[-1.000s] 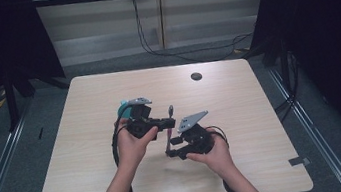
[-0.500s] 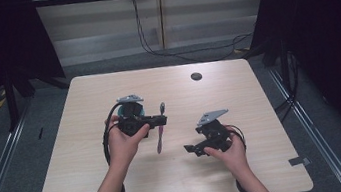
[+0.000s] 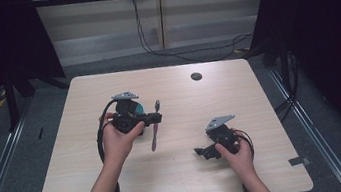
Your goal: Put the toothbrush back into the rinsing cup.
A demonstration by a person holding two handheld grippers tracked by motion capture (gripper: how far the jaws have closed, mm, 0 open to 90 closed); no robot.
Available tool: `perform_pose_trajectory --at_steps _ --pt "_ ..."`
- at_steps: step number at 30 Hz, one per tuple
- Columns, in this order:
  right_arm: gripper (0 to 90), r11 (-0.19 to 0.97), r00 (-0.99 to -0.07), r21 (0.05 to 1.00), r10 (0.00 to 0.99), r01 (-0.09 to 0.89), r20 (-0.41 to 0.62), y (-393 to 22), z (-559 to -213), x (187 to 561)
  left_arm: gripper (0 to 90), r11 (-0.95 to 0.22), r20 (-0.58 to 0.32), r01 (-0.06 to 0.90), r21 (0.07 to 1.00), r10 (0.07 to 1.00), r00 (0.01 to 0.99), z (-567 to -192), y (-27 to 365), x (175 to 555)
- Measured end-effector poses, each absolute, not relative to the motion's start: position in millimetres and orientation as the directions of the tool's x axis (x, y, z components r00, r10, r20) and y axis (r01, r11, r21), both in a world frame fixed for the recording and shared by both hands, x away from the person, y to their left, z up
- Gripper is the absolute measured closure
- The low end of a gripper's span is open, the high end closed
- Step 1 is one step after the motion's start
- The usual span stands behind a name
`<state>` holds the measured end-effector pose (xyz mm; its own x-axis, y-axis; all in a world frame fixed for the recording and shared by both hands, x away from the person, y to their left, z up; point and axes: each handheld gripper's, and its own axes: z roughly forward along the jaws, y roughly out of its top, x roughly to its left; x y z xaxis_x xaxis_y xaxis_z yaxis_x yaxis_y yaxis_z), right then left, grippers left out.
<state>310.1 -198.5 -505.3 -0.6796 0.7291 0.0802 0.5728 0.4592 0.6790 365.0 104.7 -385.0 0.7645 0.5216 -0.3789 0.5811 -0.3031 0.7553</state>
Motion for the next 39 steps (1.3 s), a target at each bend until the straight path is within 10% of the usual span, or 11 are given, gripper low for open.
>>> perform_pose_trajectory --at_steps 39 --pt "12.5 0.47 -0.702 0.723 0.712 0.506 0.028 -203.1 -512.6 302.8 83.0 -0.267 -0.355 0.566 0.78 0.556 0.752 -343.6 125.7 380.0"
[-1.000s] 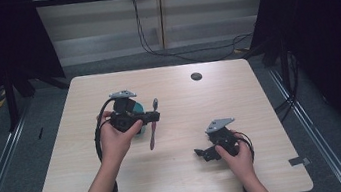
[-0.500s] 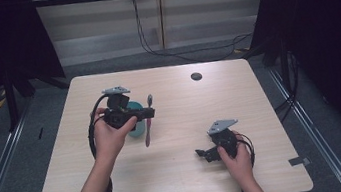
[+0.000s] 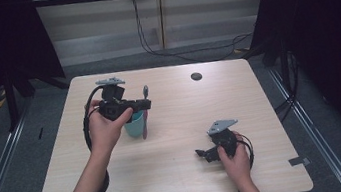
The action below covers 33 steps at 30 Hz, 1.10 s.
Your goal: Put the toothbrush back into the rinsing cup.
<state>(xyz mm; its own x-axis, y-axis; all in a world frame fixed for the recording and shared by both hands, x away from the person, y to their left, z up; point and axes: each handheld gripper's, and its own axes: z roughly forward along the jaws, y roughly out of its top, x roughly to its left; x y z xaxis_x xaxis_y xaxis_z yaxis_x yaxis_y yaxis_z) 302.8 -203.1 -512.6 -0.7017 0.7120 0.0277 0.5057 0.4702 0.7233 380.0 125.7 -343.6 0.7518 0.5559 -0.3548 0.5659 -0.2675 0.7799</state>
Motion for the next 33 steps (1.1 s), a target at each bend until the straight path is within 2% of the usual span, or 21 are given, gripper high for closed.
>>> perform_pose_trajectory --at_steps 33 --pt "12.5 0.47 -0.702 0.723 0.712 0.506 0.029 -202.9 -512.5 302.8 83.0 -0.203 -0.323 0.525 0.826 0.594 0.737 -310.1 134.0 402.8"
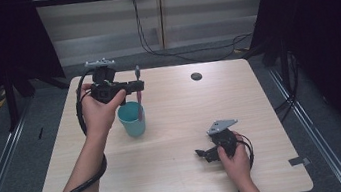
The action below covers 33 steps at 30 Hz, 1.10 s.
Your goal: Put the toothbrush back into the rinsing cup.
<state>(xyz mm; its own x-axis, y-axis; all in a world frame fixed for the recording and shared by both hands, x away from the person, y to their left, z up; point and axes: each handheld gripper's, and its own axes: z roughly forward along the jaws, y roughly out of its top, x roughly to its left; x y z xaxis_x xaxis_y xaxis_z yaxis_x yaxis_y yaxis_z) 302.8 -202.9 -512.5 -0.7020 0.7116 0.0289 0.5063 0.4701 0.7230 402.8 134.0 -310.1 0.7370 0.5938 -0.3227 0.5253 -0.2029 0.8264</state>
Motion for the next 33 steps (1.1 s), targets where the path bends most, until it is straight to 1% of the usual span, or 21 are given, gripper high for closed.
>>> perform_pose_trajectory --at_steps 6,22,33 --pt "12.5 0.471 -0.704 0.724 0.71 0.504 0.027 -202.9 -512.6 302.9 83.0 -0.206 -0.314 0.52 0.829 0.599 0.737 -305.3 136.5 407.9" --pt "12.5 0.473 -0.706 0.725 0.708 0.501 0.026 -202.8 -512.7 302.8 83.0 -0.165 -0.318 0.516 0.841 0.621 0.716 -300.8 148.0 423.2" --pt "12.5 0.473 -0.706 0.724 0.707 0.502 0.028 -202.8 -512.7 302.8 82.9 -0.17 -0.305 0.51 0.843 0.629 0.715 -299.4 152.7 429.6"
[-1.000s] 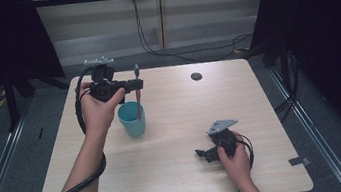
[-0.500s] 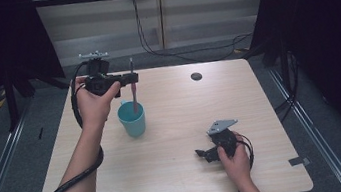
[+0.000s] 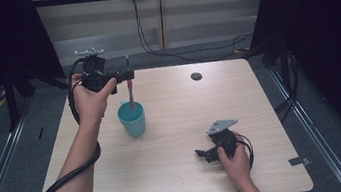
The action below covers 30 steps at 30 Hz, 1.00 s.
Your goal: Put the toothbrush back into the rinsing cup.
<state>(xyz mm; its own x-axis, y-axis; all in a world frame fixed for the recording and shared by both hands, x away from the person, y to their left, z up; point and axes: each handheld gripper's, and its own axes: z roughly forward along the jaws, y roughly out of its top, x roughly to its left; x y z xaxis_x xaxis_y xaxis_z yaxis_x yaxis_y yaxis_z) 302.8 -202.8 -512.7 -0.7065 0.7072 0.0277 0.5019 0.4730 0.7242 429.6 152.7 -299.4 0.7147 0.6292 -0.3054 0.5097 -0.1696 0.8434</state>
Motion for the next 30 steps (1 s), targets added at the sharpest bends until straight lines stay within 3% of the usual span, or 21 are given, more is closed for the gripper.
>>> perform_pose_trajectory --at_steps 30 --pt "12.5 0.479 -0.715 0.723 0.699 0.497 0.028 -202.4 -512.6 302.3 82.8 -0.143 -0.319 0.518 0.843 0.643 0.696 -328.9 155.5 441.0"
